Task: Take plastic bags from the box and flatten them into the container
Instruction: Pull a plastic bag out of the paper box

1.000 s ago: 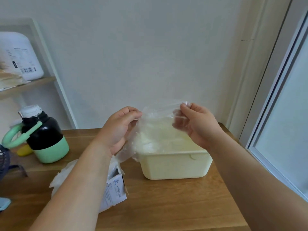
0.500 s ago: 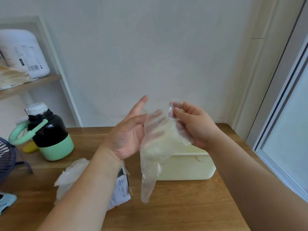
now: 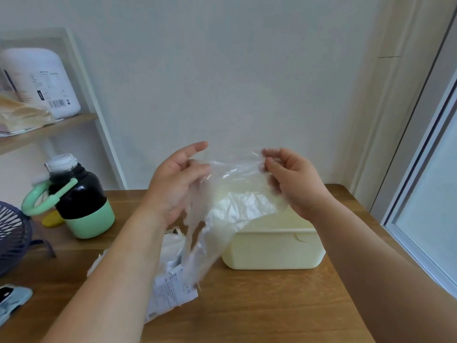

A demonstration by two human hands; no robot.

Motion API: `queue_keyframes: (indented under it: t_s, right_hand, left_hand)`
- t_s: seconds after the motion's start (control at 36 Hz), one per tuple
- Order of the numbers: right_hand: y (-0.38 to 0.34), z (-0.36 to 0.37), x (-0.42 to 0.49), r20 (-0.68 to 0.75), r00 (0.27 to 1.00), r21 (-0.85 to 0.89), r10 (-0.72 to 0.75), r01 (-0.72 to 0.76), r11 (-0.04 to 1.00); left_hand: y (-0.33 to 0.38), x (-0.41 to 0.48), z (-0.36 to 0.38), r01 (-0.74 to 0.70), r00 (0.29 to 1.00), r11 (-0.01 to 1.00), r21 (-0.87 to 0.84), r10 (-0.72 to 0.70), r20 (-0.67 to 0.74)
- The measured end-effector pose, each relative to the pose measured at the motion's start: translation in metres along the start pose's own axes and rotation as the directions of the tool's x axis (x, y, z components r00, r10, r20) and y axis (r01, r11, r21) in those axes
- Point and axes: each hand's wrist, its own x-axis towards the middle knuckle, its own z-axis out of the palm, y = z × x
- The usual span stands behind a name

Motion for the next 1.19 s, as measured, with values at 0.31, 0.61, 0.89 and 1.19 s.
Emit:
queue_keyframes:
  t_s: [0.31,0.61,0.89,1.19]
  right_hand:
    - [0.042,-0.032,0.015,-0.232,0.961,-0.414,0.149,-0.236,0.879]
    - [0.05,-0.063,0.013,-0.288,0.947,-0.719,0.141,-0.311,0.621]
    - [0.052,-0.06,0.018,-0.032,0.998,-0.987,0.056,-0.04,0.155]
    - [0.059,-0.054,0.029,0.073,0.746,-0.99,0.662,-0.025,0.138]
  left_hand:
    - [-0.004,-0.004,0.021,-0.29,0.931,0.495,0.819,0.345,0.121]
    - [-0.041,0.018,0.067,-0.297,0.755,0.197,0.934,-0.551,0.356]
    - [-0.065,0.038,0.083,-0.292,0.661,0.169,0.941,-0.675,0.326]
    - [-0.082,0.044,0.081,-0.219,0.659,0.228,0.949,-0.682,0.316]
